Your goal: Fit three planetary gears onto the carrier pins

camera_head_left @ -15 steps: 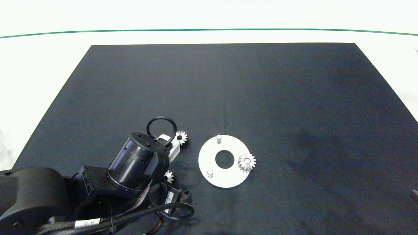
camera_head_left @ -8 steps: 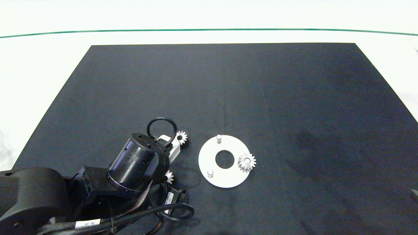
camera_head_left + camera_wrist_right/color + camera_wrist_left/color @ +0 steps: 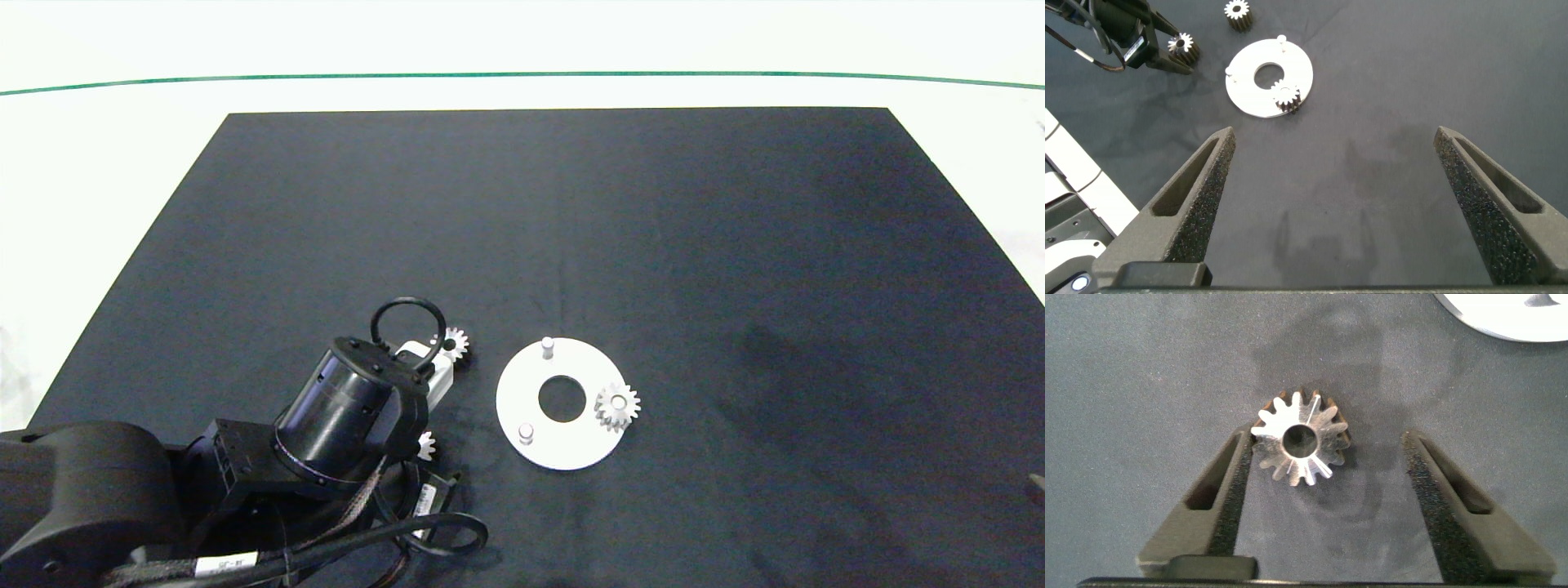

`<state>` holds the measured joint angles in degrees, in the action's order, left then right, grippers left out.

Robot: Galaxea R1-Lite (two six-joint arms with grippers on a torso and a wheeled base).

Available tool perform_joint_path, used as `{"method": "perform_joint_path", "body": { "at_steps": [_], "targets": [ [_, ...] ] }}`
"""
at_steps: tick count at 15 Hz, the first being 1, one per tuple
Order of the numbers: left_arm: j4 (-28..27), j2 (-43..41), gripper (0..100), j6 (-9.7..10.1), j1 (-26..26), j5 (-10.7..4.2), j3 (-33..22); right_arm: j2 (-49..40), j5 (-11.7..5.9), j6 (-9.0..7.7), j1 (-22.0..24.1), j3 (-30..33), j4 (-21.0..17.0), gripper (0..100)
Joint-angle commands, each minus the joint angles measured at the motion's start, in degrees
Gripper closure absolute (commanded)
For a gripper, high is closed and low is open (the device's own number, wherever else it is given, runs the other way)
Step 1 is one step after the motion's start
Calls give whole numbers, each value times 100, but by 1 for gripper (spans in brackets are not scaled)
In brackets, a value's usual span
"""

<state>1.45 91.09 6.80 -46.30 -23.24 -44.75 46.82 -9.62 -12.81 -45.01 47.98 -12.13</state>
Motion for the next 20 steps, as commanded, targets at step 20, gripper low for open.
{"method": "perform_joint_path", "body": {
  "at_steps": [20],
  "targets": [
    [4, -21, 76, 5, -55, -50, 28, -42, -40, -107, 1, -43, 9, 0]
  ]
}}
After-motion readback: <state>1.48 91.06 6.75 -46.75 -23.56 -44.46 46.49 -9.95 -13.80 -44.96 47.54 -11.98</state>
